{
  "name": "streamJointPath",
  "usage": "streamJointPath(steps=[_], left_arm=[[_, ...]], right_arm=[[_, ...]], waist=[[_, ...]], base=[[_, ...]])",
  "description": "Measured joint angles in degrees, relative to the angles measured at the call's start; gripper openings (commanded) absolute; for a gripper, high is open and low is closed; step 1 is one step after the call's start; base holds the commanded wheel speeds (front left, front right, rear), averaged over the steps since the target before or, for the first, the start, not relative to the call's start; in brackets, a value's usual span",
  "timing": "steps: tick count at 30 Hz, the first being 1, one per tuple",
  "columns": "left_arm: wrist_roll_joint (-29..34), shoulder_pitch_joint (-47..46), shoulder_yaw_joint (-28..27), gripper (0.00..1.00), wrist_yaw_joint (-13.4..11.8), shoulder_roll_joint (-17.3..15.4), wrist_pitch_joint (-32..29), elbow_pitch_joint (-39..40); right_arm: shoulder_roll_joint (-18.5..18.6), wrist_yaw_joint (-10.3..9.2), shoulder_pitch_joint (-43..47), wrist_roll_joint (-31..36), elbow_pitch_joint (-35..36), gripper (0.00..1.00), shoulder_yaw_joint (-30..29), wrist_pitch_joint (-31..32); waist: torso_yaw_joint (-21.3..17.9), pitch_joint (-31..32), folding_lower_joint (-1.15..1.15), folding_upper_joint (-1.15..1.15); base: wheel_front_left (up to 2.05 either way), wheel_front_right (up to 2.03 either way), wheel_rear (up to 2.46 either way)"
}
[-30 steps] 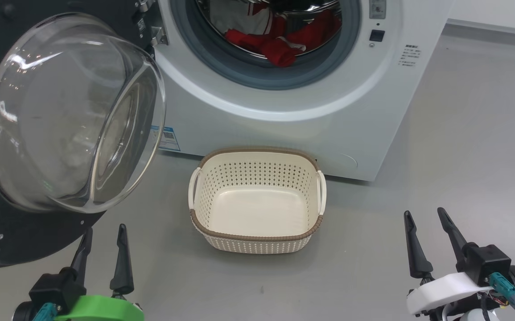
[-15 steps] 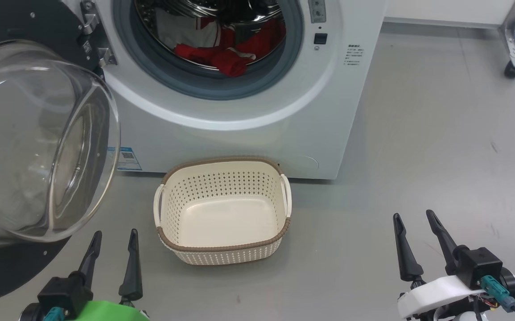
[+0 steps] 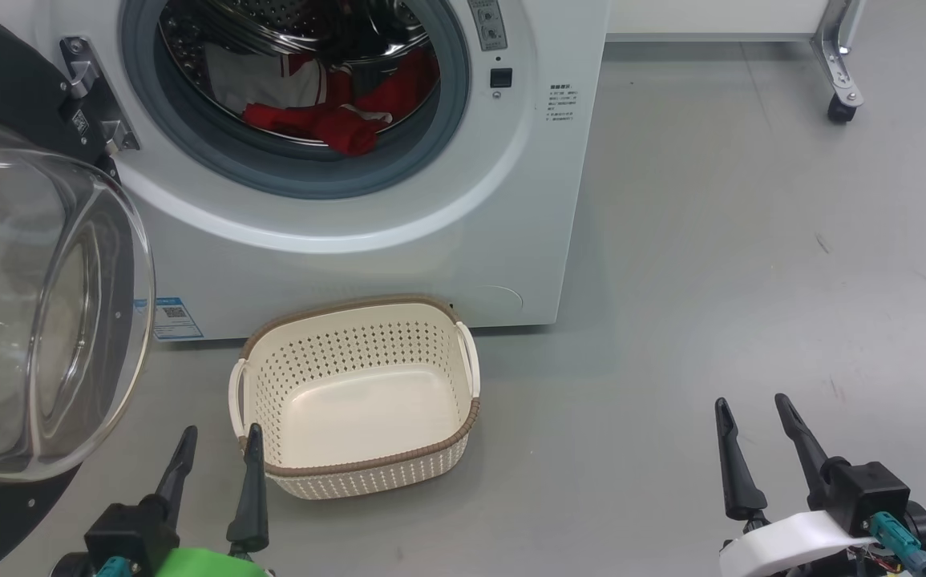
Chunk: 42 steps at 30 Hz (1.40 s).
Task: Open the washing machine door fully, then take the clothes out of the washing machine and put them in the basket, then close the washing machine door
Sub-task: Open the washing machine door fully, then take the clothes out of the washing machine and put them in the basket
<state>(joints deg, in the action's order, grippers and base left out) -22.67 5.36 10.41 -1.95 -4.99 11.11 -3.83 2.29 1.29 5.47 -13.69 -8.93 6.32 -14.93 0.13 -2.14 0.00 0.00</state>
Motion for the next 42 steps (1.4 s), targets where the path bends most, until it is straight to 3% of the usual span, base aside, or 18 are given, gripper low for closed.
streamJointPath(steps=[42], left_arm=[[1.1,0.2,2.8,1.00,0.6,-0.2,-1.7,2.6]], right_arm=[[0.0,-1.47,0.9,-0.3,2.1,1.00,0.3,0.0]], waist=[[-1.3,-0.8,0.00,0.00]], base=[[0.09,-0.09,0.00]])
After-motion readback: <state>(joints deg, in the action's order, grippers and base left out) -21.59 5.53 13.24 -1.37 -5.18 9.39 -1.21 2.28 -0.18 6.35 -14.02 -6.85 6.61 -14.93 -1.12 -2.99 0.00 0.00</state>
